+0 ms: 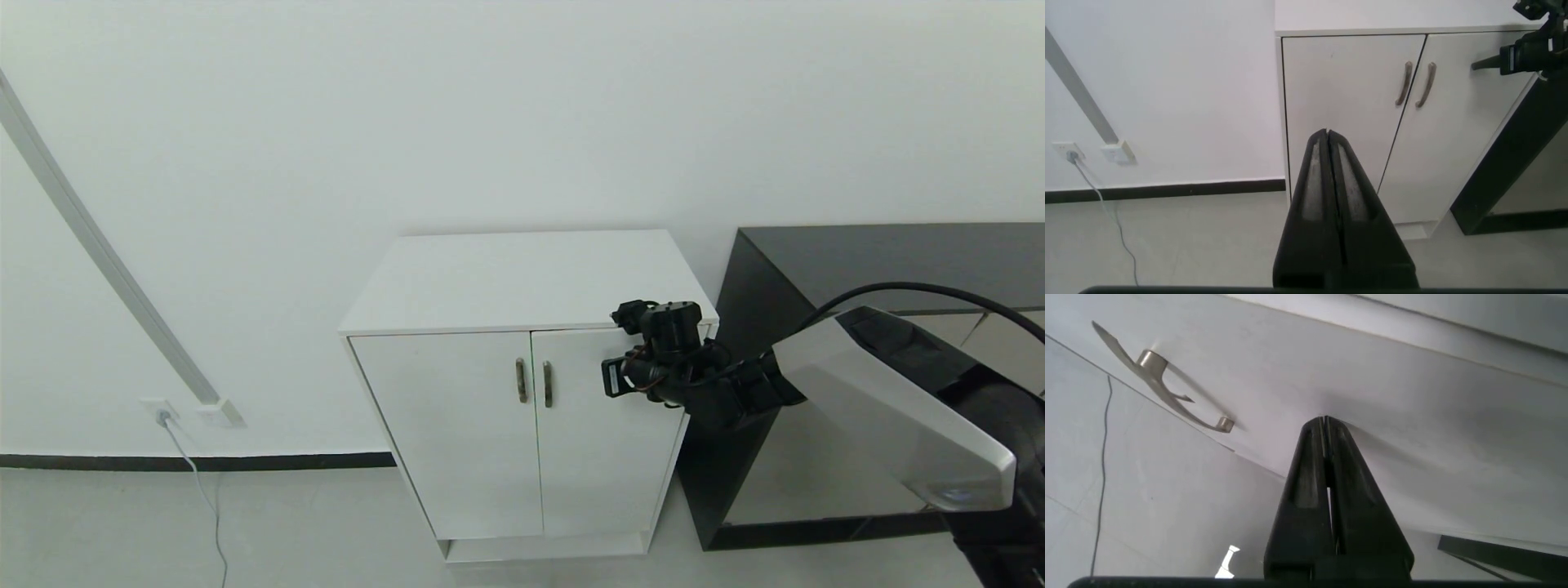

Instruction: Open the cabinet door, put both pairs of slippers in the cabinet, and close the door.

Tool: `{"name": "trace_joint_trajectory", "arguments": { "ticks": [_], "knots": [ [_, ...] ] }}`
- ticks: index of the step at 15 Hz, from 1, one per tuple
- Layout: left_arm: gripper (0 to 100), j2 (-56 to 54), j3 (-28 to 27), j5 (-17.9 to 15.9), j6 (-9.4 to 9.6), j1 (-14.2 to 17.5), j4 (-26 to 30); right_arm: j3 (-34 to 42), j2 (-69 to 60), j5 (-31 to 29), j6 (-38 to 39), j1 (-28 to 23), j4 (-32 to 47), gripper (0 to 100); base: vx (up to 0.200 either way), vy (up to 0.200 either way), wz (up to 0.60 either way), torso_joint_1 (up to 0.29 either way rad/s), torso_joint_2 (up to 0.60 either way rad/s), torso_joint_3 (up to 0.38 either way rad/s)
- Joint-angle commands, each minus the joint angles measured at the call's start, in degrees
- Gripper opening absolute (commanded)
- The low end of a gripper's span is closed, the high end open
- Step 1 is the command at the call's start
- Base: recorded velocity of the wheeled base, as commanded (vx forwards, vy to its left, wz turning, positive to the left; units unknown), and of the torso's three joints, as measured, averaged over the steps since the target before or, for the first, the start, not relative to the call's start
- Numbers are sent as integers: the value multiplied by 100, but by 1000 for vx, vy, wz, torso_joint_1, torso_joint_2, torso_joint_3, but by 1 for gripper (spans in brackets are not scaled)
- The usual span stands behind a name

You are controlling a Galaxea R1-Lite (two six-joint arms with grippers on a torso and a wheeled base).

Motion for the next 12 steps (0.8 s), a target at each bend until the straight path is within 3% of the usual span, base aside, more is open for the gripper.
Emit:
{"name": "trace_joint_trajectory", "arguments": {
  "ticks": [1,12],
  "knots": [
    [0,-1,0,2,0,1,-1,-37,8,4,-1,-12,8,0,0,0,0,0,0,0],
    [0,-1,0,2,0,1,-1,-257,87,4,-1,-12,148,0,0,0,0,0,0,0]
  ]
}}
